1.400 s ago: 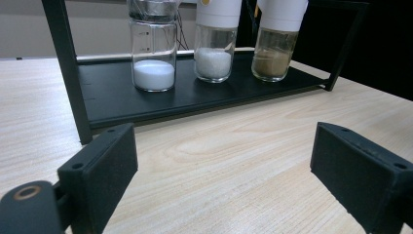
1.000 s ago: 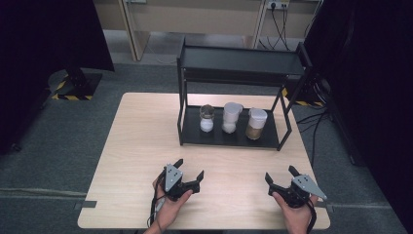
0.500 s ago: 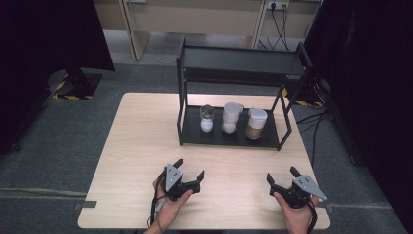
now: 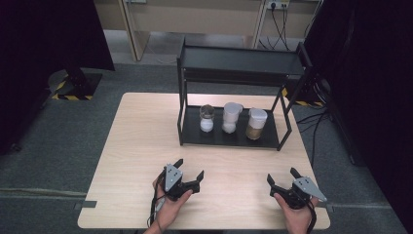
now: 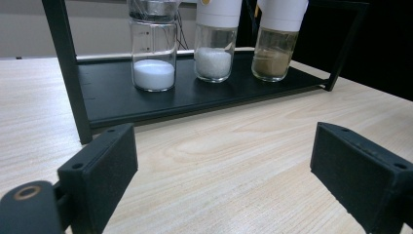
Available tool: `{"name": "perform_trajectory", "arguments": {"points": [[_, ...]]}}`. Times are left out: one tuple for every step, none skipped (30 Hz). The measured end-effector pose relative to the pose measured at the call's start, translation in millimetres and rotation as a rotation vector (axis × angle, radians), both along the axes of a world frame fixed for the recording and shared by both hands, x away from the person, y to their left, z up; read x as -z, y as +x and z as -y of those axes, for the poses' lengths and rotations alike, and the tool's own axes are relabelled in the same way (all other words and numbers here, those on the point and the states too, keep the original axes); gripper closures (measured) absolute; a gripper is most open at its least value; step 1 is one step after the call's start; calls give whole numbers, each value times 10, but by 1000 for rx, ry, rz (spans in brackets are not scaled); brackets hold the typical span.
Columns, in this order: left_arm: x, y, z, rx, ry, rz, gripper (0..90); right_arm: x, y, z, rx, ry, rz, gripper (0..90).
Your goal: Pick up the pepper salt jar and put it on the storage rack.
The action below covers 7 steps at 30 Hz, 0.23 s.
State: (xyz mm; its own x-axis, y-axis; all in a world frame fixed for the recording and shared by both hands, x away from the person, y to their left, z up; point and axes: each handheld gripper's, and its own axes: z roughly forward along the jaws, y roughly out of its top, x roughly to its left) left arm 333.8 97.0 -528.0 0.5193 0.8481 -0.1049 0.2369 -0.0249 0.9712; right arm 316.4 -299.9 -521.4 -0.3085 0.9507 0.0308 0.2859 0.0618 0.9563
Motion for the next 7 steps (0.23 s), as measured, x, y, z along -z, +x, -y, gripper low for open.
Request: {"name": "perform_trajectory", "arguments": {"points": [[0,0,1,0,1,0,94,0,-1,-3,0,-2,1,49],[0,0,1,0,0,1,94,0,-2,-5,-1,-3,1,49],[0,0,1,1,1,0,94,0,-2,-5,-2,-4,1,48],[0,1,1,1,1,-1,94,0,-1,-2,-2,-2,1,47],[0,3,-1,0,-1,-3,94,0,0,1,-2,0,0,46],[0,5,-2,0,-3,-4,94,0,2,4,-1,4,-2,44],[0,8,-6,-1,-8,-7,93,0,2,5,0,6,-2,43]]}}
